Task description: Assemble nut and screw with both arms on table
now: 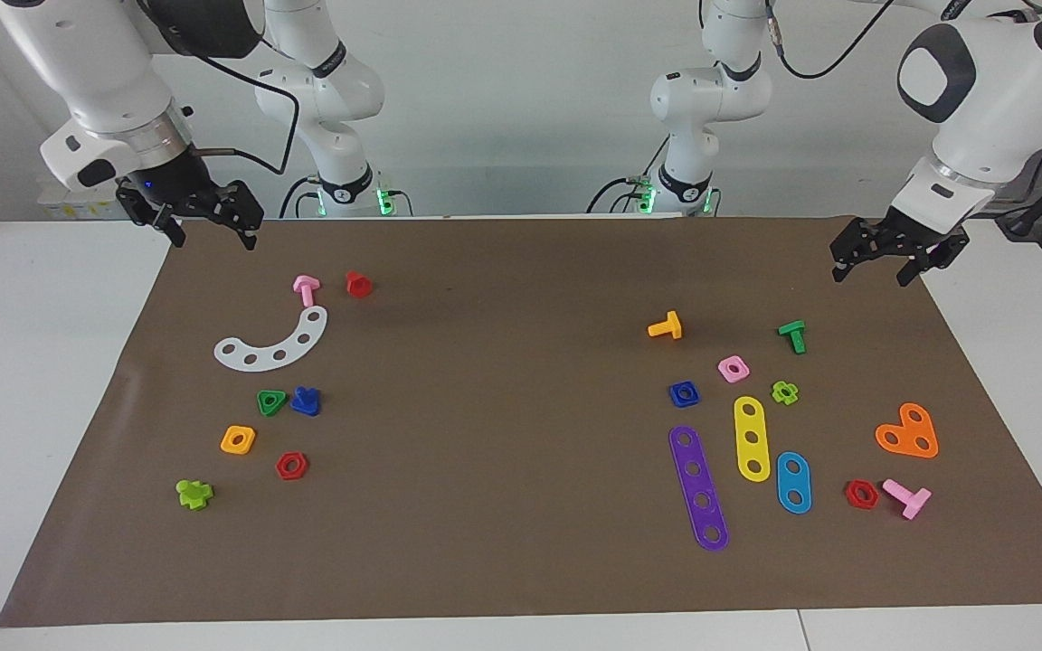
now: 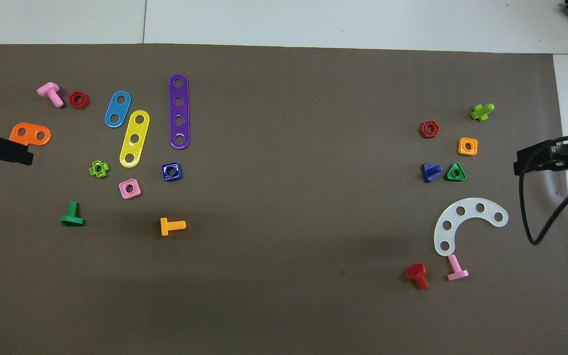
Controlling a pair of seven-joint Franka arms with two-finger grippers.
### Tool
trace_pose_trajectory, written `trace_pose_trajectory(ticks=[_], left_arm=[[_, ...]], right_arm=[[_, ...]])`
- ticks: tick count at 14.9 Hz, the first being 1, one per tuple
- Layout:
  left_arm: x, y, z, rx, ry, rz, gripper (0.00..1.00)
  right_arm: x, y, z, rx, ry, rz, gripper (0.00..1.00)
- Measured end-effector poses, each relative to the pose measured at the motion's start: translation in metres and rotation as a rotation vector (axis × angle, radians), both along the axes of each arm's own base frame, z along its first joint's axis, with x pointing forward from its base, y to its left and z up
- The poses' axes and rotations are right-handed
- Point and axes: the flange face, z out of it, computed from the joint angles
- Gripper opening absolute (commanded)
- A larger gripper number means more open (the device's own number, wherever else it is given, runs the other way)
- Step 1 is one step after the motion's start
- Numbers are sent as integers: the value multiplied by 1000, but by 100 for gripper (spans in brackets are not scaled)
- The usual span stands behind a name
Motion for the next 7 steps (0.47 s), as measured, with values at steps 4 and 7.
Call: trace_pose_trajectory(ticks=[4,7], left_arm=[[0,0,0,0,0,0,100],[0,0,0,0,0,0,100]], right_arm=[[0,-3,-1,0,2,-5,100],[0,-3,-1,0,3,-5,100]])
